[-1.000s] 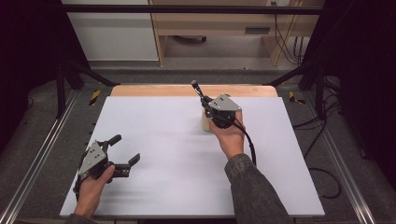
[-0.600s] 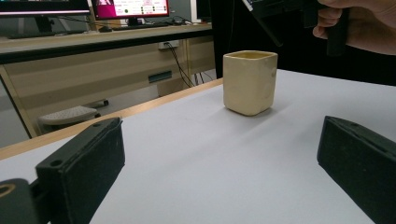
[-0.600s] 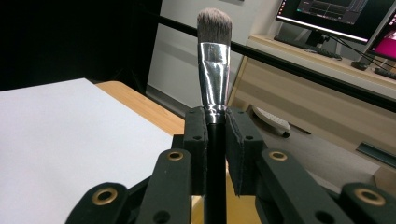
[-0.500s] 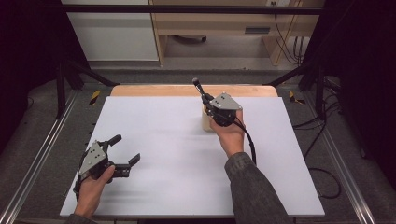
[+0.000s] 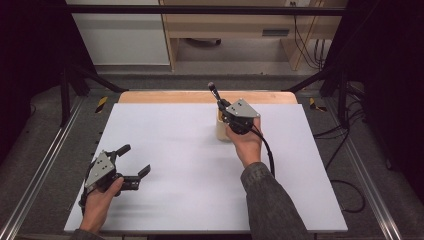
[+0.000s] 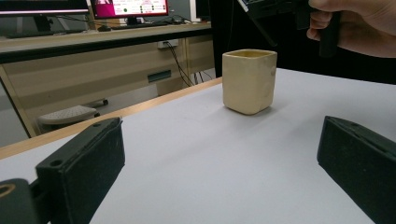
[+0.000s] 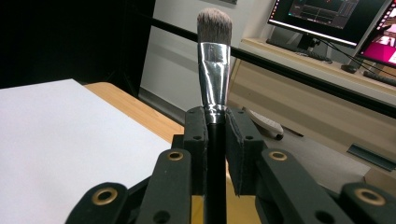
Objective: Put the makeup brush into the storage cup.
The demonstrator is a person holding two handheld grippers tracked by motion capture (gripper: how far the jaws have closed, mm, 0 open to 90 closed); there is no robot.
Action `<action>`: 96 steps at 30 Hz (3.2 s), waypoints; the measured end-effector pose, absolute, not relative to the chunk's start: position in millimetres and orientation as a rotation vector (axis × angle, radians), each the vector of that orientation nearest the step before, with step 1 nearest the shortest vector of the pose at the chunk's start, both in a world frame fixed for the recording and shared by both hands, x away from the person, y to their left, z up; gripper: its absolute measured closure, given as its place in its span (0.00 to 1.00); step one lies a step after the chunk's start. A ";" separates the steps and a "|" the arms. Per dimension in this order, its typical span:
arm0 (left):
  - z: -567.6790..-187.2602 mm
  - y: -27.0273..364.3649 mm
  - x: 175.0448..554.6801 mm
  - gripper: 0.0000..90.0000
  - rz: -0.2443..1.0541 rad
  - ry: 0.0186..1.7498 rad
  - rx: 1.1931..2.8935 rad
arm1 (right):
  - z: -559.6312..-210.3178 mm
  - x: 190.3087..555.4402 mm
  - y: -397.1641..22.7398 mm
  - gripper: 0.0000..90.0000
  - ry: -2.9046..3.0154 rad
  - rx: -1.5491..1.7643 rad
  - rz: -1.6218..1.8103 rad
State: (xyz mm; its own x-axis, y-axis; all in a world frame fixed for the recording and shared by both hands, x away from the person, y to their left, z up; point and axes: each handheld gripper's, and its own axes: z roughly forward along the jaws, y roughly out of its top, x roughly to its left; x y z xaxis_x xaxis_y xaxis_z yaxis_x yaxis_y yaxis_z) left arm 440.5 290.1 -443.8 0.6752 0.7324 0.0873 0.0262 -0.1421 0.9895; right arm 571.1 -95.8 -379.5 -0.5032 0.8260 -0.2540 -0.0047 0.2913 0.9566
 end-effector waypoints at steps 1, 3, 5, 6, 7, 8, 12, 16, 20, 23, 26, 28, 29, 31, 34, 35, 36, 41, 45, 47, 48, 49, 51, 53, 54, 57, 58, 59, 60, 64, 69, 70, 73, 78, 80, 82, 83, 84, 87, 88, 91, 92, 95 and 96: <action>-443.8 290.1 440.5 0.01 0.689 0.633 1.615 | -379.8 571.4 -96.0 0.88 1.757 0.748 1.306; -443.8 290.0 440.5 0.01 0.689 0.633 1.615 | -380.3 572.3 -96.7 0.88 1.755 0.744 1.305; -443.9 289.8 440.5 0.01 0.687 0.633 1.615 | -381.1 573.4 -97.7 0.88 1.753 0.741 1.300; -444.0 289.3 440.4 0.01 0.685 0.635 1.611 | -381.5 574.1 -98.1 0.88 1.751 0.741 1.302; -444.1 289.5 440.4 0.01 0.686 0.634 1.616 | -382.0 574.7 -98.5 0.88 1.750 0.743 1.301; -444.1 289.4 440.4 0.01 0.686 0.634 1.617 | -382.6 575.4 -98.9 0.88 1.750 0.745 1.300; -444.1 289.2 440.3 0.01 0.685 0.634 1.616 | -384.8 578.1 -100.5 0.88 1.749 0.750 1.297; -444.3 288.8 440.2 0.01 0.684 0.633 1.619 | -387.7 581.8 -101.8 0.88 1.748 0.759 1.293; -444.3 288.7 440.2 0.01 0.683 0.633 1.619 | -390.6 584.1 -102.0 0.88 1.752 0.763 1.285; -444.2 288.8 440.1 0.01 0.682 0.633 1.617 | -391.4 584.8 -102.2 0.88 1.754 0.764 1.283; -444.1 288.8 440.0 0.01 0.683 0.633 1.616 | -391.1 585.3 -103.5 0.88 1.751 0.767 1.286; -443.9 288.8 439.9 0.01 0.684 0.632 1.615 | -391.6 585.9 -104.6 0.88 1.751 0.770 1.282; -444.0 288.7 439.9 0.01 0.685 0.633 1.614 | -392.0 586.3 -105.1 0.88 1.751 0.772 1.282; -444.1 288.8 440.0 0.01 0.683 0.634 1.617 | -392.7 587.0 -105.8 0.88 1.751 0.778 1.281; -444.1 288.7 440.0 0.01 0.683 0.633 1.618 | -393.6 587.8 -105.9 0.88 1.756 0.776 1.274; -444.1 288.7 439.9 0.01 0.684 0.633 1.615 | -394.0 588.0 -106.0 0.88 1.757 0.779 1.274; -444.0 288.7 440.0 0.01 0.684 0.633 1.615 | -394.4 588.2 -106.1 0.88 1.756 0.781 1.274; -443.8 289.1 439.9 0.01 0.684 0.633 1.615 | -396.0 588.8 -105.4 0.88 1.762 0.779 1.271; -443.6 290.2 439.7 0.01 0.685 0.637 1.612 | -396.9 589.6 -106.0 0.88 1.766 0.785 1.268; -443.7 290.2 439.9 0.01 0.685 0.637 1.613 | -397.7 589.8 -105.9 0.88 1.769 0.781 1.265; -443.7 289.9 440.0 0.01 0.685 0.636 1.613 | -397.8 589.8 -105.7 0.88 1.771 0.784 1.266; -443.7 289.7 440.0 0.01 0.685 0.634 1.613 | -398.1 589.9 -105.6 0.88 1.772 0.781 1.264; -443.7 289.7 440.0 0.01 0.685 0.634 1.613 | -398.8 590.5 -105.3 0.88 1.774 0.782 1.262; -443.6 290.1 439.9 0.01 0.685 0.636 1.612 | -399.6 590.9 -105.2 0.88 1.777 0.783 1.259; -443.6 290.3 439.9 0.01 0.685 0.637 1.613 | -400.3 590.8 -104.8 0.88 1.781 0.785 1.259; -443.7 289.9 440.0 0.01 0.685 0.634 1.614 | -401.8 591.1 -104.3 0.88 1.786 0.783 1.255; -443.7 289.8 440.0 0.01 0.684 0.634 1.613 | -402.1 591.2 -104.2 0.88 1.787 0.783 1.254; -443.7 289.6 440.0 0.01 0.684 0.634 1.613 | -402.6 591.5 -104.2 0.88 1.790 0.782 1.252; -443.7 289.6 440.0 0.01 0.684 0.634 1.613 | -403.1 591.7 -104.1 0.88 1.793 0.782 1.250; -443.6 290.1 439.9 0.01 0.685 0.636 1.613 | -404.8 591.7 -103.9 0.88 1.797 0.786 1.249; -443.7 289.8 440.0 0.01 0.685 0.634 1.613 | -407.3 590.9 -104.5 0.88 1.805 0.791 1.244; -443.7 289.7 440.0 0.01 0.686 0.633 1.614 | -407.7 590.9 -104.7 0.88 1.805 0.793 1.244; -443.6 289.7 439.9 0.01 0.685 0.635 1.613 | -408.8 590.4 -105.2 0.88 1.811 0.793 1.241; -443.4 290.4 439.8 0.01 0.686 0.637 1.611 | -407.5 587.1 -105.3 0.81 1.816 0.800 1.271; -443.4 290.2 439.8 0.01 0.686 0.637 1.612 | -405.7 584.4 -104.8 0.80 1.814 0.782 1.265; -443.5 289.7 439.9 0.01 0.685 0.637 1.609 | -404.1 582.4 -105.2 0.81 1.814 0.777 1.268; -443.4 289.8 439.8 0.01 0.686 0.635 1.613 | -403.7 581.9 -105.4 0.81 1.814 0.776 1.268; -443.3 289.8 439.8 0.01 0.687 0.635 1.613 | -403.1 581.2 -106.1 0.81 1.812 0.778 1.268; -443.3 290.1 439.8 0.01 0.687 0.636 1.613 | -402.2 580.4 -107.8 0.81 1.808 0.781 1.272; -443.4 290.1 439.9 0.01 0.687 0.637 1.612 | -401.7 580.0 -108.7 0.81 1.806 0.782 1.272; -443.4 290.0 440.0 0.01 0.687 0.636 1.613 | -400.7 579.4 -110.2 0.81 1.803 0.783 1.272; -443.4 290.0 439.9 0.01 0.687 0.636 1.612 | -400.3 579.1 -110.7 0.81 1.803 0.785 1.274; -443.5 289.6 439.9 0.01 0.685 0.637 1.609 | -399.9 578.6 -110.9 0.81 1.805 0.784 1.274; -443.5 289.6 439.9 0.01 0.685 0.637 1.609 | -399.9 578.3 -110.9 0.81 1.804 0.784 1.275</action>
State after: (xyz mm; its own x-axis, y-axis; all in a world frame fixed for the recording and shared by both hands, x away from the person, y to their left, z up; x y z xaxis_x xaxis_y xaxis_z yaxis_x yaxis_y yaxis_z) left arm 439.9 289.6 -443.5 0.6751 0.7332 0.0811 0.0278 -0.1351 0.9904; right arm 578.3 -110.9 -399.9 -0.5085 0.8264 -0.2417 0.0482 0.3076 0.9503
